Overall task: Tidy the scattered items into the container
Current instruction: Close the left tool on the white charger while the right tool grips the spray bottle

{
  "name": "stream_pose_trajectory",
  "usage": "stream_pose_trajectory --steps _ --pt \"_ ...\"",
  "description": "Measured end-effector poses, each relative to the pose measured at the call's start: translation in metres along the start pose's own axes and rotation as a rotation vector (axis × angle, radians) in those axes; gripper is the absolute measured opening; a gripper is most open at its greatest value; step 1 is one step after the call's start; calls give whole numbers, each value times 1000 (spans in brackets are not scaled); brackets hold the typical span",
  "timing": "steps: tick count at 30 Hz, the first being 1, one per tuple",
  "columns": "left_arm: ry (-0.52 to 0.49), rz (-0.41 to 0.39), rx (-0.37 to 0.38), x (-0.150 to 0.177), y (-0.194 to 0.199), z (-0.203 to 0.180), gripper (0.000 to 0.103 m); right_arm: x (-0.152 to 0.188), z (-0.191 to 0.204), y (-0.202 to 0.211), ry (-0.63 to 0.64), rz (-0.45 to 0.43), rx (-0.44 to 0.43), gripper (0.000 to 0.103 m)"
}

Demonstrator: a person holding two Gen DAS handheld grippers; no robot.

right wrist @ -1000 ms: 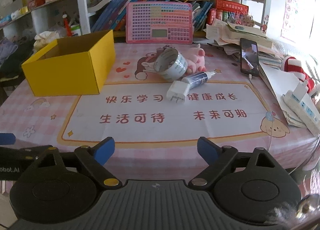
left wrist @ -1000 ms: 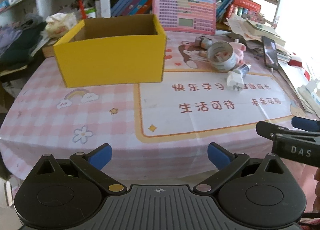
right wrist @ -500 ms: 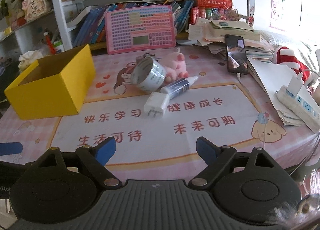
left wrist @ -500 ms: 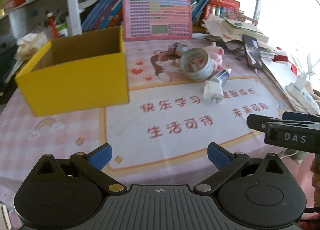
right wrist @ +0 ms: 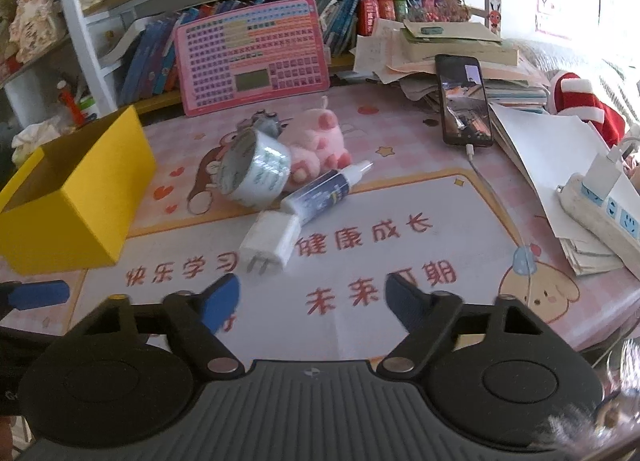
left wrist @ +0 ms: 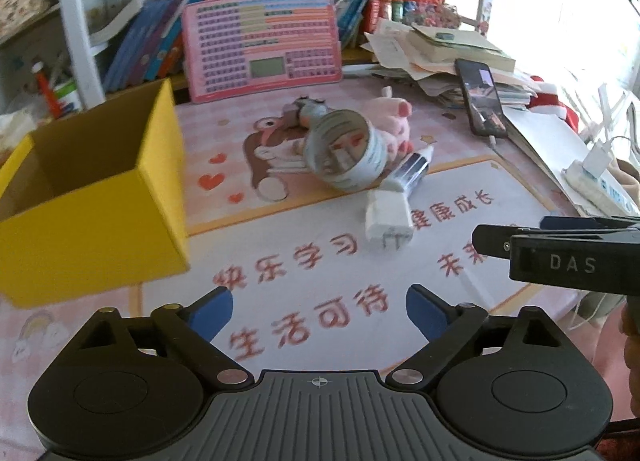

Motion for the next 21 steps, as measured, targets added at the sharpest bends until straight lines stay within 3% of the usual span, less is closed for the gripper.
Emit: stream_pose_trajectory --steps 10,21 --pt "-50 29 -3 -29 -38 -31 93 -25 -30 -34 -18 52 -35 68" --pt "-104 59 11 -57 -86 -56 77 -51 -50 -70 -62 83 -83 63"
Point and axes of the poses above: each gripper's, at about its wrist camera, not at the fingertips, and y roughly against the way its jaws point, z to its left, x to its underside, the point moved 5 cm from there along -y, roughly the way its jaws point, and after that the axes turned 2 degrees about z, right-handed, at the moved point
